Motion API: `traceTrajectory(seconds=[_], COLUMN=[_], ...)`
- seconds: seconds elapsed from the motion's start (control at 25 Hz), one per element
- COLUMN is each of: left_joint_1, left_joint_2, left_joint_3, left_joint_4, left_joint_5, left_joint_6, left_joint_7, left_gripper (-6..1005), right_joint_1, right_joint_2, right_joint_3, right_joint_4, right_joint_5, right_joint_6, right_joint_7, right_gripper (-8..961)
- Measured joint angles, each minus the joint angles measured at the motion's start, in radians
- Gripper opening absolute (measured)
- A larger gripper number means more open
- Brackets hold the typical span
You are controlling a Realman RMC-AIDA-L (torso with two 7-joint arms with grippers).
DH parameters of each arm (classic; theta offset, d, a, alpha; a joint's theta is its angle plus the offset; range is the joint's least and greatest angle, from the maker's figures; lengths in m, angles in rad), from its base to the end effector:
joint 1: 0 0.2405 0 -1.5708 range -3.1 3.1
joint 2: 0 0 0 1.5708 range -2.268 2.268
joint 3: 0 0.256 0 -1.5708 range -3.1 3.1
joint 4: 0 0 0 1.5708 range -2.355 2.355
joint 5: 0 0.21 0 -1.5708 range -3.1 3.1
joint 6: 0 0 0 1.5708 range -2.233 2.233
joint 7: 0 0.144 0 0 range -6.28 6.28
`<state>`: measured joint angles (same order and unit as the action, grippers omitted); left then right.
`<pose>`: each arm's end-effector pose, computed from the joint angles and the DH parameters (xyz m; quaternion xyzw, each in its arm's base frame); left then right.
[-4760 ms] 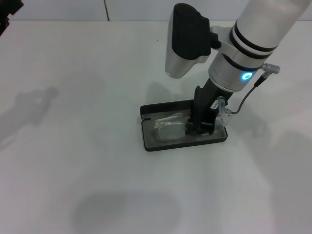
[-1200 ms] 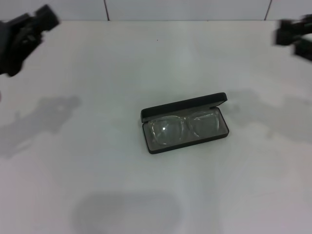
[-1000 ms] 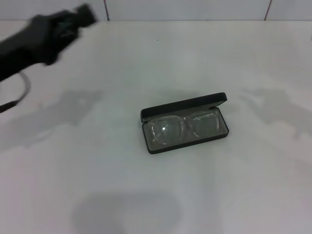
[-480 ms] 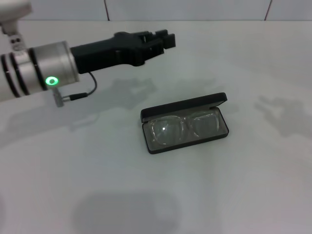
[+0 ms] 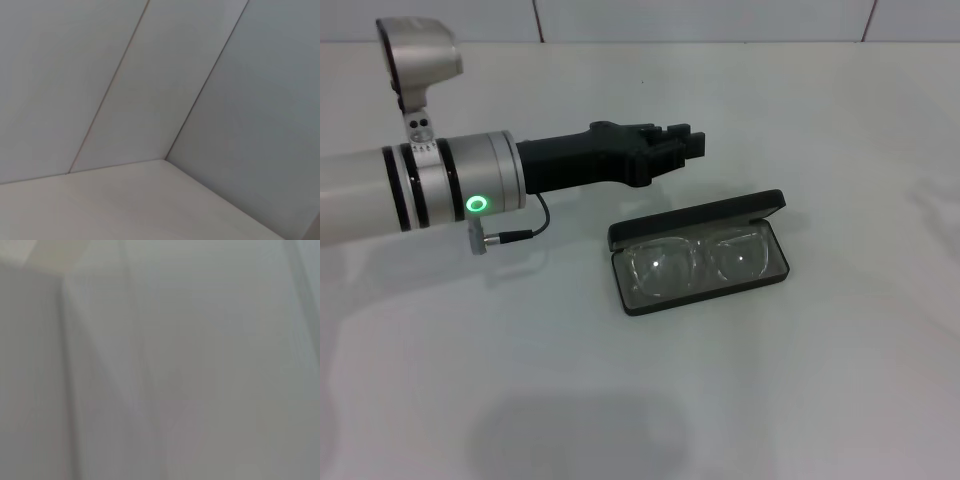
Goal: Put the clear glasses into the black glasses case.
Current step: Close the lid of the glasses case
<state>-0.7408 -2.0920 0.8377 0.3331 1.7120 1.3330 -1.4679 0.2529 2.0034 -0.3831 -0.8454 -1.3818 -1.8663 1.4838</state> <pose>-0.1994 0.3696 -0.0588 -0.8938 -0.3048 -0.3170 0.0882 0.2945 0.2609 0.1690 -0.7790 0.1594 0.5034 0.3381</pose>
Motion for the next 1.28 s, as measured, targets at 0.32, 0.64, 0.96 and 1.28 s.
traceTrajectory(seconds=[0.32,0.64,0.96,1.28], left_joint_1=[-0.002,-0.008,-0.008,-0.012], left_joint_2=[0.000,-0.006,-0.005,-0.006], left_joint_3=[0.035,0.081,0.104,0.129], left_joint_4=[-0.022,-0.062,-0.078,-0.082], left_joint_5=[0.002,-0.002,0.003,0.001], left_joint_6=[-0.046,-0.132,-0.124,-0.123], left_joint_7=[-0.002,0.002,0.000,0.000], left_gripper=[264,264,264,265], right_joint_1=[-0.002,0.008,0.023,0.026], right_joint_2=[-0.023,-0.016,-0.016,-0.015], right_joint_3=[0.086,0.066,0.058,0.058], right_joint_4=[0.083,0.085,0.107,0.109], right_joint_5=[0.076,0.046,0.042,0.041], right_joint_6=[-0.052,-0.043,-0.036,-0.030], right_joint_7=[-0.016,-0.008,-0.007,-0.007], right_gripper=[192,192,192,192])
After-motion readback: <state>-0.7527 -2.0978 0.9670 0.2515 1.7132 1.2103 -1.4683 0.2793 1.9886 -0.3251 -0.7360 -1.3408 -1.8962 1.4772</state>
